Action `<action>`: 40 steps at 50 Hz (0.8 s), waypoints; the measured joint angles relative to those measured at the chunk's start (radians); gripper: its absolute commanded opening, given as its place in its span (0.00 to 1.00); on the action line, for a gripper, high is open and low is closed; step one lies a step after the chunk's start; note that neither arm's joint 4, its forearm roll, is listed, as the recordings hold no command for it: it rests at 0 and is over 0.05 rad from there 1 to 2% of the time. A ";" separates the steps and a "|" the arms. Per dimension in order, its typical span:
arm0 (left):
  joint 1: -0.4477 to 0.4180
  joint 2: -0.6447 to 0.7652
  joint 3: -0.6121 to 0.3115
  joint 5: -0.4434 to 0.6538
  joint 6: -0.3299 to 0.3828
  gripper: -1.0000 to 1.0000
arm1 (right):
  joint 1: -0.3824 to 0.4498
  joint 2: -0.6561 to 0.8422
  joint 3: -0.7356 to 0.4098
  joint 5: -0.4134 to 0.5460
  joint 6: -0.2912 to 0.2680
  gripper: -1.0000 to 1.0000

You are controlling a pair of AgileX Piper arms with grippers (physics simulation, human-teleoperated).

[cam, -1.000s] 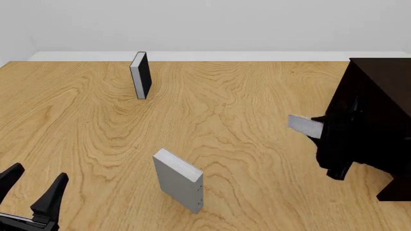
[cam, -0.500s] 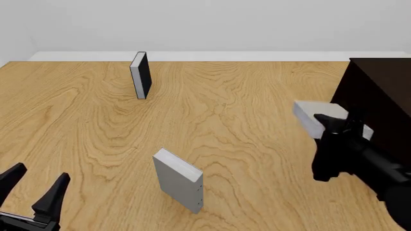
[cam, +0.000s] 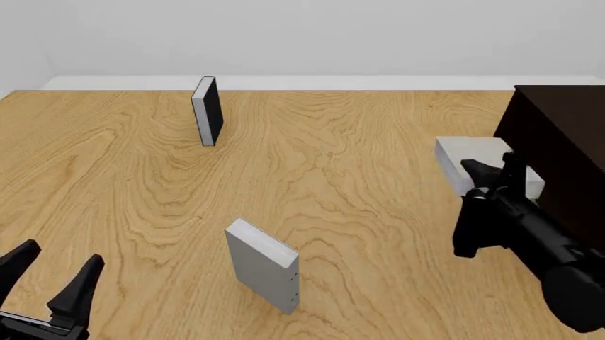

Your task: Pick up the book on the right and place it on the cabinet shelf.

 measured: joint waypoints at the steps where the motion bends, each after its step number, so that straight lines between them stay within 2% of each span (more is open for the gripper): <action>1: 0.000 0.001 0.000 -0.001 0.000 1.00 | -0.004 0.006 0.000 -0.007 -0.001 0.00; 40: -0.001 0.001 0.000 0.001 0.003 1.00 | -0.133 0.194 -0.009 -0.169 -0.006 0.00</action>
